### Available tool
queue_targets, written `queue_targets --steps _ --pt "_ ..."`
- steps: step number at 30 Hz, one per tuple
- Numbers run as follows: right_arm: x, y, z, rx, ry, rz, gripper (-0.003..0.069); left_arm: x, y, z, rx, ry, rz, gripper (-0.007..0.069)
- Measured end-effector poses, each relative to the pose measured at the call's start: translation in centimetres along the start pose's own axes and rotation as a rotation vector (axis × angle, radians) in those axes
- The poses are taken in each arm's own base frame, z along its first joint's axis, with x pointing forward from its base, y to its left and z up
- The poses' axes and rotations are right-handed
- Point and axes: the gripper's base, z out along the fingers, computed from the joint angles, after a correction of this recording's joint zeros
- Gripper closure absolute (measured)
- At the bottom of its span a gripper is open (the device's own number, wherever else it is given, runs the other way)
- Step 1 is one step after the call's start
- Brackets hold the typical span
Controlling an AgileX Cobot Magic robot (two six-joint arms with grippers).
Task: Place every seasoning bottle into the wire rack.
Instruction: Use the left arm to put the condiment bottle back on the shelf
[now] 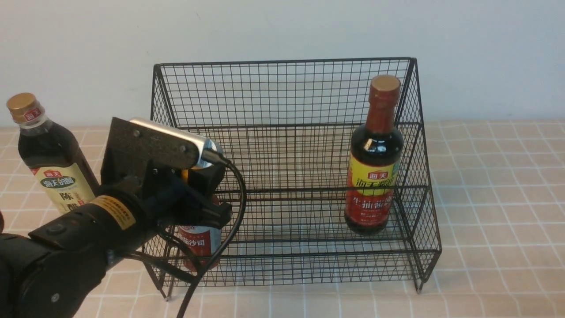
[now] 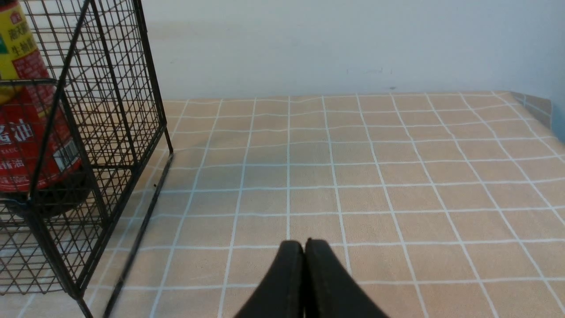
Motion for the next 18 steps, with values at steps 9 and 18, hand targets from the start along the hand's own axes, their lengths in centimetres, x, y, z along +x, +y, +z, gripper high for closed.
queue_targets --steps 9,18 --pt "0.0 0.0 0.0 0.0 0.0 0.011 0.0673 1.1 0.0 0.6 0.002 0.097 -0.003 0.0359" --pt "0.0 0.0 0.0 0.0 0.001 0.012 0.0673 0.9 -0.1 0.3 0.006 0.112 -0.004 0.0248"
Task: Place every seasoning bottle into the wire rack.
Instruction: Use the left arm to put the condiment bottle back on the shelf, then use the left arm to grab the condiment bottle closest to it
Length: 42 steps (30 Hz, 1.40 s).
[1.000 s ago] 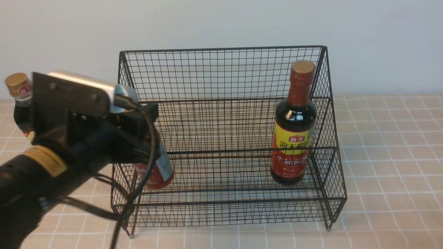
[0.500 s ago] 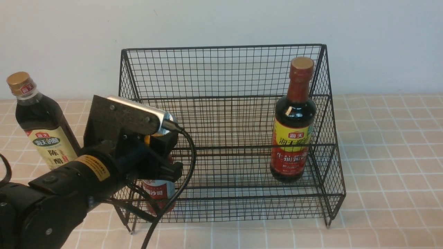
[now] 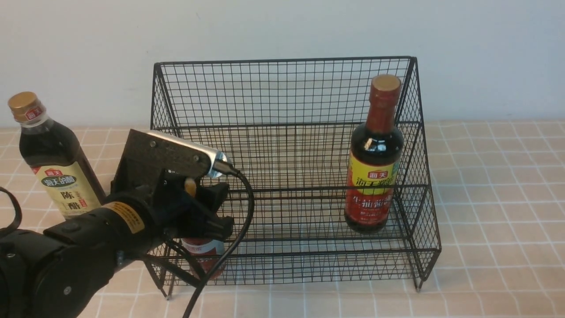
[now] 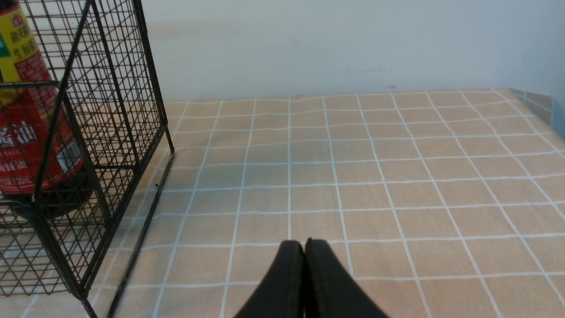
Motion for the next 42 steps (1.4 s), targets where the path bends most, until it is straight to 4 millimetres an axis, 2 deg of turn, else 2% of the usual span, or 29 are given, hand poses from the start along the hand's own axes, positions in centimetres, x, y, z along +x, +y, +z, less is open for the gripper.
queue_targets --steps 5,8,9,13,15,16,17,18,19,22,24,28,29,31,33,42 --pt "0.0 0.0 0.0 0.0 0.0 0.0 0.0673 -1.1 -0.1 -1.8 0.009 -0.04 0.0 0.0166" --pt "0.0 0.0 0.0 0.0 0.0 0.0 0.0673 -1.8 -0.1 -3.0 0.015 -0.072 0.0 0.0157" --pt "0.0 0.0 0.0 0.0 0.0 0.0 0.0673 -2.6 0.0 -4.1 0.016 -0.099 -0.004 0.0155" --pt "0.0 0.0 0.0 0.0 0.0 0.002 0.0673 -4.5 0.7 -6.1 -0.01 -0.164 -0.018 0.0155" --pt "0.0 0.0 0.0 0.0 0.0 0.002 0.0673 -6.6 2.2 -8.4 -0.078 -0.258 -0.019 0.0155" --pt "0.0 0.0 0.0 0.0 0.0 0.002 0.0673 -6.6 2.3 -8.4 -0.086 -0.26 -0.018 0.0155" --pt "0.0 0.0 0.0 0.0 0.0 0.002 0.0673 -7.6 3.7 -9.9 -0.161 -0.318 -0.002 0.0155" --pt "0.0 0.0 0.0 0.0 0.0 0.002 0.0673 -7.8 3.8 -10.1 -0.171 -0.325 0.0 0.0155" --pt "0.0 0.0 0.0 0.0 0.0 0.002 0.0673 -8.3 5.3 -11.4 -0.259 -0.362 0.022 0.0155" --pt "0.0 0.0 0.0 0.0 0.001 0.003 0.0673 -8.3 6.8 -12.2 -0.346 -0.372 0.025 0.0155" --pt "0.0 0.0 0.0 0.0 0.001 0.003 0.0673 -8.0 8.8 -12.9 -0.458 -0.362 0.003 0.0155" --pt "0.0 0.0 0.0 0.0 0.001 0.003 0.0673 -7.5 11.5 -12.5 -0.569 -0.345 -0.047 0.0155" --pt "0.0 0.0 0.0 0.0 0.001 0.003 0.0673 -7.4 11.7 -12.5 -0.574 -0.346 -0.05 0.0155" --pt "0.0 0.0 0.0 0.0 0.001 0.003 0.0673 -7.3 12.7 -11.2 -0.592 -0.359 -0.064 0.0155" --pt "0.0 0.0 0.0 0.0 0.001 0.003 0.0673 -7.2 13.0 -10.7 -0.594 -0.362 -0.073 0.0155" --pt "0.0 0.0 0.0 0.0 0.001 0.003 0.0673 -5.9 15.7 -6.1 -0.607 -0.315 -0.104 0.0155"
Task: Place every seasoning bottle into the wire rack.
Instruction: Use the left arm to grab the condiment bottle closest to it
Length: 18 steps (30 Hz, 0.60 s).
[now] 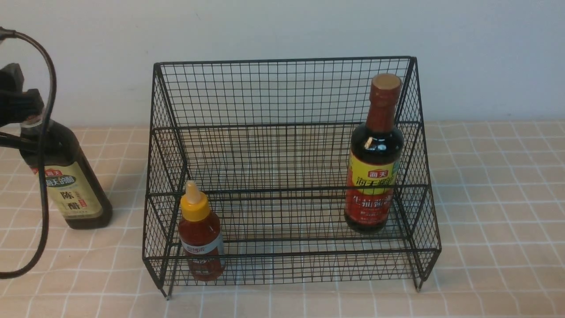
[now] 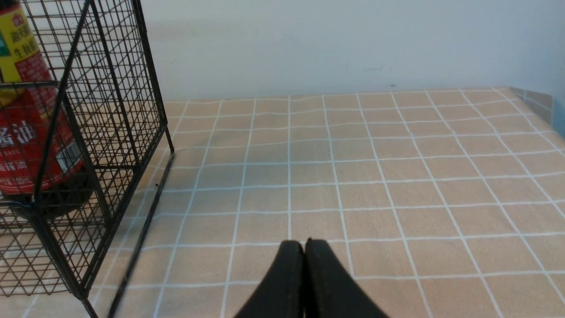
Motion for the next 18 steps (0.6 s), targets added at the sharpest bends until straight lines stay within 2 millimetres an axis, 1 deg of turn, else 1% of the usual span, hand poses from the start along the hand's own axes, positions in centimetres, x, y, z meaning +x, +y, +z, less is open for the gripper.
queue_targets --steps 6,14,18 --pt "0.0 0.0 0.0 0.0 0.0 0.0 0.0673 1.1 -0.1 2.5 -0.002 0.043 -0.004 0.0155" --pt "0.0 0.0 0.0 0.0 0.0 0.0 0.0673 2.8 -0.2 3.8 -0.001 0.106 -0.001 0.0155" --pt "0.0 0.0 0.0 0.0 0.001 0.0 0.0673 3.2 -0.2 4.1 -0.002 0.117 -0.002 0.0163"
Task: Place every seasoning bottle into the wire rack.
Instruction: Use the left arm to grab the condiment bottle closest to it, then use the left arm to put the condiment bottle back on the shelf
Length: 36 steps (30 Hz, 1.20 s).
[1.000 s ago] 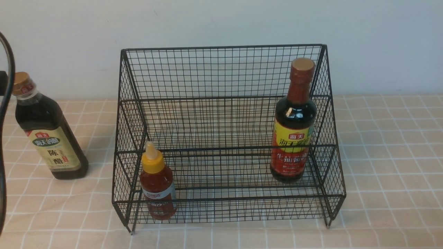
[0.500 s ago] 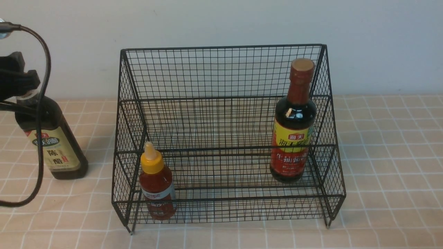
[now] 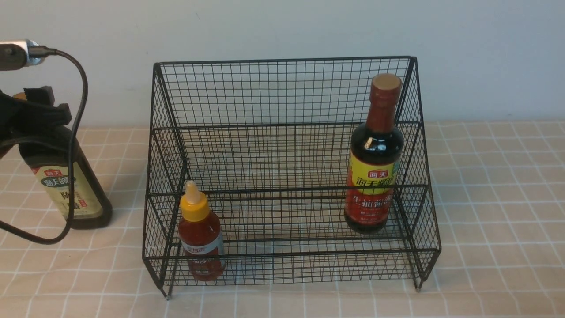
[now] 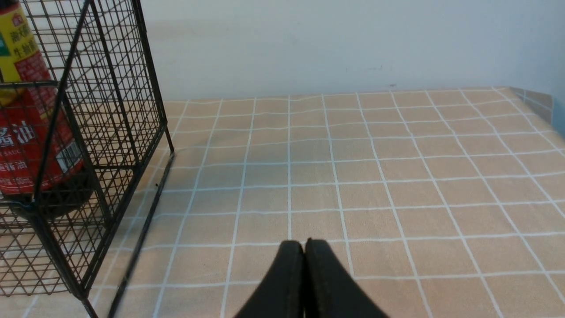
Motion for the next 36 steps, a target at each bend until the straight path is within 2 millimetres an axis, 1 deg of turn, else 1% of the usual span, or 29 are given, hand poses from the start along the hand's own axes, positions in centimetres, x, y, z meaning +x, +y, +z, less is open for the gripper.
queue_targets --steps 1,3,4,6,10,14,16,17,18,19,21,22,23,24,28,31,32,36 --pt "0.0 0.0 0.0 0.0 0.0 0.0 0.0673 0.0 0.0 0.0 0.0 0.002 -0.001 0.0166" --pt "0.0 0.0 0.0 0.0 0.0 0.0 0.0673 0.1 0.0 0.1 0.0 0.005 -0.016 0.0237" --pt "0.0 0.0 0.0 0.0 0.0 0.0 0.0673 0.1 0.0 0.1 0.0 0.005 -0.022 0.0286" --pt "0.0 0.0 0.0 0.0 0.0 0.0 0.0673 0.2 0.0 0.1 0.0 0.006 -0.027 0.0323" --pt "0.0 0.0 0.0 0.0 0.0 0.0 0.0673 0.0 0.0 -0.1 0.002 0.009 -0.028 0.0323" --pt "0.0 0.0 0.0 0.0 0.0 0.0 0.0673 -0.6 0.0 -1.3 0.011 0.033 -0.023 0.0323" --pt "0.0 0.0 0.0 0.0 0.0 0.0 0.0673 -1.8 0.0 -2.4 0.018 0.021 -0.025 0.0323" --pt "0.0 0.0 0.0 0.0 0.0 0.0 0.0673 -2.8 0.0 -3.0 0.021 0.003 -0.026 0.0323" --pt "0.0 0.0 0.0 0.0 0.0 0.0 0.0673 -4.2 0.0 -3.9 0.026 -0.029 -0.027 0.0323" --pt "0.0 0.0 0.0 0.0 0.0 0.0 0.0673 -5.1 0.0 -4.4 0.028 -0.052 -0.028 0.0323" --pt "0.0 0.0 0.0 0.0 0.0 0.0 0.0673 -7.7 0.1 -6.0 0.035 -0.113 -0.03 0.0323" --pt "0.0 0.0 0.0 0.0 0.0 0.0 0.0673 -8.2 0.1 -6.1 0.036 -0.124 -0.03 0.0323" --pt "0.0 0.0 0.0 0.0 0.0 0.0 0.0673 -9.9 0.1 -7.3 0.04 -0.163 -0.03 0.0323" --pt "0.0 0.0 0.0 0.0 0.0 0.0 0.0673 -11.1 0.1 -7.9 0.043 -0.189 -0.031 0.0323" --pt "0.0 0.0 0.0 0.0 0.0 0.0 0.0673 -14.8 -0.3 -10.0 0.068 -0.278 -0.027 0.0323" --pt "0.0 0.0 0.0 0.0 0.0 0.0 0.0673 -16.8 -1.1 -11.0 0.109 -0.327 -0.021 0.0323" --pt "0.0 0.0 0.0 0.0 0.0 0.0 0.0673 -17.6 -1.7 -11.4 0.135 -0.349 -0.02 0.0323" --pt "0.0 0.0 0.0 0.0 0.0 0.0 0.0673 -19.3 -3.9 -12.3 0.23 -0.396 -0.02 0.0323"
